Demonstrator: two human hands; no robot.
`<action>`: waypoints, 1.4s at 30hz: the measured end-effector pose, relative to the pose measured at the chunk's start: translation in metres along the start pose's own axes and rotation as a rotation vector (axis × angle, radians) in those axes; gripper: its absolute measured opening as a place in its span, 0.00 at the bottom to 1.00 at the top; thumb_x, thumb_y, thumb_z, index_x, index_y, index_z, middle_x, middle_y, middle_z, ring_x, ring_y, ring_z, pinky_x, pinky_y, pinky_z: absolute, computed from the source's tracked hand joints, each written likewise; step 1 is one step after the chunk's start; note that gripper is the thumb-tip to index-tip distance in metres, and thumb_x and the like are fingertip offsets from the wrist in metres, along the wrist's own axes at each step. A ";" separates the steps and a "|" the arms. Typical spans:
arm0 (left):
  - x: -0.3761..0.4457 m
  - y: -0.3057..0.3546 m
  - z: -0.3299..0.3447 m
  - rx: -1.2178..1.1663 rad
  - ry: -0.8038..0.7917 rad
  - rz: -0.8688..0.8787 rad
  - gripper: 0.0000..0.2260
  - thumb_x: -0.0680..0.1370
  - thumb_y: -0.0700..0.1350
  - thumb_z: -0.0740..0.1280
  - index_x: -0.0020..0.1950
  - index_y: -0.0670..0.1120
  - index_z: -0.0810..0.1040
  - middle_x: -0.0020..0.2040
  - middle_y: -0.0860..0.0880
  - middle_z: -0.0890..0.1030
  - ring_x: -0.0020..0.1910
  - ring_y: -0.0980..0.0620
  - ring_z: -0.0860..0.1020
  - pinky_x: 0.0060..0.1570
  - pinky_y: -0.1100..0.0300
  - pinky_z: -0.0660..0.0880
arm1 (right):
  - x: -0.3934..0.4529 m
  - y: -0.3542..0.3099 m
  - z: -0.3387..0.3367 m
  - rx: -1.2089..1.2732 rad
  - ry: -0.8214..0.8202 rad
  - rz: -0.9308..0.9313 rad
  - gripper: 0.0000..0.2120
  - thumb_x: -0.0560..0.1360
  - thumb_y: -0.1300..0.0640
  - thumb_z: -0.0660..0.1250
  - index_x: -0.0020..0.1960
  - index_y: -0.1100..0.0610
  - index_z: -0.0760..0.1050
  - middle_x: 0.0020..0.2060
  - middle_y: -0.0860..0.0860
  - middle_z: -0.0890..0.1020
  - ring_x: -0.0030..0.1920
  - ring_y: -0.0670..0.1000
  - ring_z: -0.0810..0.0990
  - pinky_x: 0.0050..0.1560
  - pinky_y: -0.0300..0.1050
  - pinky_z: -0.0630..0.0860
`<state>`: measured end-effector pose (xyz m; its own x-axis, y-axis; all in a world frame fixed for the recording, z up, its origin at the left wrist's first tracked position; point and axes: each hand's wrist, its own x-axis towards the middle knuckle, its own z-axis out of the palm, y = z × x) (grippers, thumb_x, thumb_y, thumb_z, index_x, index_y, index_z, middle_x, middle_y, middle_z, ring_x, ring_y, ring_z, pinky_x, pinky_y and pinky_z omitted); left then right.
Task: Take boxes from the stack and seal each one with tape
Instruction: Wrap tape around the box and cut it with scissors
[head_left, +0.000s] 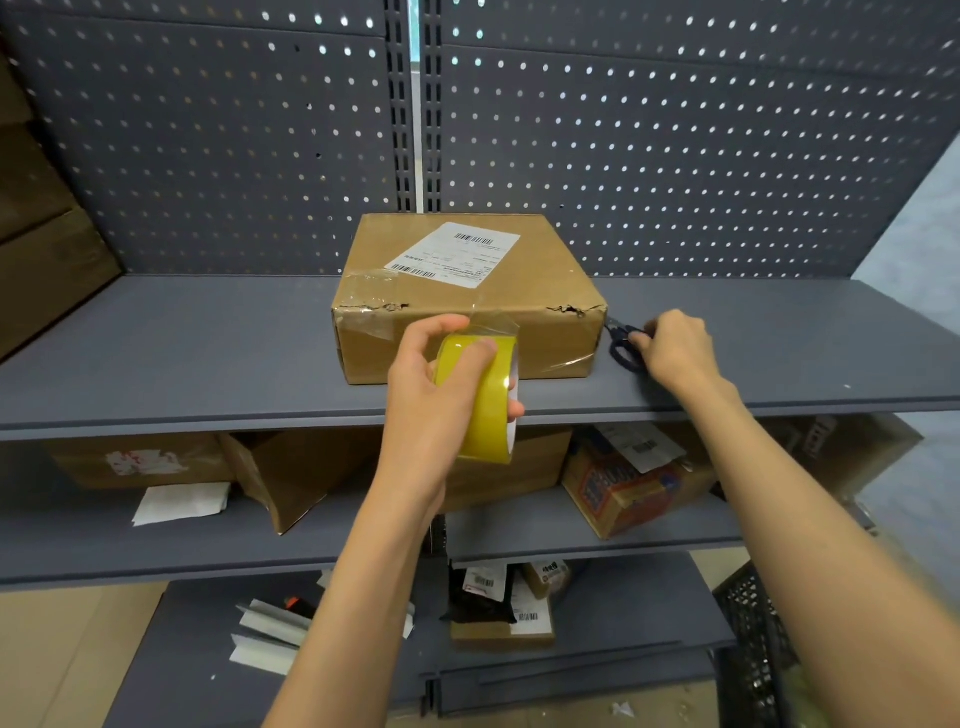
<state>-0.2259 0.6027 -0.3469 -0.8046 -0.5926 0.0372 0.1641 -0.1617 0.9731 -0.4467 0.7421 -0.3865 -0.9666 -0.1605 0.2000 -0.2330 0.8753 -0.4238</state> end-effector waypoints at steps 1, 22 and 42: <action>0.000 0.000 0.000 0.000 0.002 -0.004 0.12 0.78 0.40 0.65 0.62 0.46 0.72 0.43 0.41 0.79 0.24 0.53 0.79 0.25 0.65 0.74 | -0.001 -0.003 -0.003 0.049 0.068 -0.035 0.13 0.80 0.60 0.62 0.56 0.69 0.77 0.52 0.65 0.80 0.51 0.62 0.77 0.49 0.52 0.71; -0.010 0.004 -0.025 0.012 0.041 0.084 0.13 0.78 0.39 0.66 0.62 0.46 0.71 0.45 0.47 0.80 0.27 0.53 0.80 0.28 0.63 0.76 | -0.072 -0.127 -0.027 0.714 -0.459 -0.794 0.04 0.74 0.56 0.71 0.43 0.47 0.82 0.43 0.48 0.83 0.46 0.46 0.80 0.47 0.43 0.75; -0.012 0.004 -0.063 0.063 -0.123 -0.083 0.06 0.78 0.44 0.64 0.50 0.43 0.78 0.38 0.45 0.85 0.36 0.51 0.84 0.37 0.64 0.79 | -0.086 -0.156 -0.006 0.693 -0.122 -0.825 0.09 0.75 0.53 0.68 0.41 0.57 0.82 0.36 0.43 0.78 0.39 0.37 0.74 0.42 0.28 0.66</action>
<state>-0.1795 0.5593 -0.3574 -0.8783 -0.4777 -0.0197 0.0615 -0.1538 0.9862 -0.3262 0.6221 -0.3324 -0.4795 -0.6593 0.5791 -0.7891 0.0352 -0.6133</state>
